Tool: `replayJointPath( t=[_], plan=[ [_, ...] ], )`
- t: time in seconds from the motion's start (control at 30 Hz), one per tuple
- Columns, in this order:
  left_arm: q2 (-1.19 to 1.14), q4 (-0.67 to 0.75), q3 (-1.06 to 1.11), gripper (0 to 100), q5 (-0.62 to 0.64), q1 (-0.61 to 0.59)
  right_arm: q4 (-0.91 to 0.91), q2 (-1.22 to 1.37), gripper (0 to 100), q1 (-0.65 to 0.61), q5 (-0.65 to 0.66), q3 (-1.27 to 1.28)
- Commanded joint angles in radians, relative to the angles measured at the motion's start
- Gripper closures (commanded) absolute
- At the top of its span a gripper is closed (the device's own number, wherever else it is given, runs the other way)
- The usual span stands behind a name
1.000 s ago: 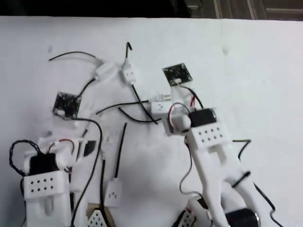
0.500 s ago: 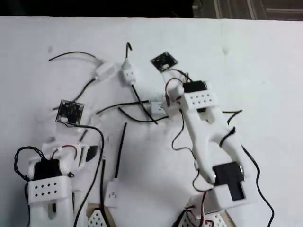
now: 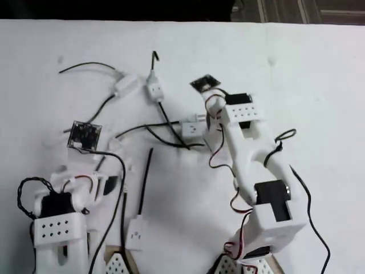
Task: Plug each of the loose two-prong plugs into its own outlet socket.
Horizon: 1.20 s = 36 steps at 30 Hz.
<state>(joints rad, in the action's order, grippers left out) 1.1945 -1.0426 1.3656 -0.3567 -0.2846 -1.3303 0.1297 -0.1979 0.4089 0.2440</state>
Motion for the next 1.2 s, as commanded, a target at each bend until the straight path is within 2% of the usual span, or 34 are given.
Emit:
replayJointPath(
  t=[0.0, 0.17, 0.33, 0.4, 0.53, 0.63, 0.8, 0.93, 1.17],
  plan=[
    [0.013, 0.023, -0.005, 69, 0.0, -0.008, -0.11, -0.128, 80.9, 0.01, 0.009, -0.025],
    [0.013, 0.023, -0.005, 69, 0.0, -0.008, -0.12, -0.22, 80.7, -0.001, 0.008, -0.028],
    [0.013, 0.023, -0.005, 69, 0.0, -0.01, -0.127, -0.245, 80.7, -0.162, -0.012, -0.023],
    [0.013, 0.023, -0.006, 69, 0.005, -0.018, -0.122, -0.24, 80.7, -0.243, -0.133, -0.023],
    [0.013, 0.048, -0.012, 69, 0.011, -0.091, -0.091, -0.232, 80.8, -0.415, -0.462, -0.023],
    [0.013, 0.058, -0.012, 69, 0.043, -0.127, -0.05, -0.217, 80.8, -0.527, -0.621, -0.023],
    [0.013, 0.058, -0.014, 69, 0.055, -0.128, 0.042, -0.17, 80.8, -0.671, -0.747, -0.023],
    [0.013, 0.058, -0.02, 69, 0.057, -0.139, 0.131, -0.11, 80.9, -0.731, -0.827, -0.023],
    [0.013, 0.058, -0.052, 69, 0.129, -0.246, 0.265, -0.004, 80.9, -0.789, -0.852, -0.023]
  ],
)
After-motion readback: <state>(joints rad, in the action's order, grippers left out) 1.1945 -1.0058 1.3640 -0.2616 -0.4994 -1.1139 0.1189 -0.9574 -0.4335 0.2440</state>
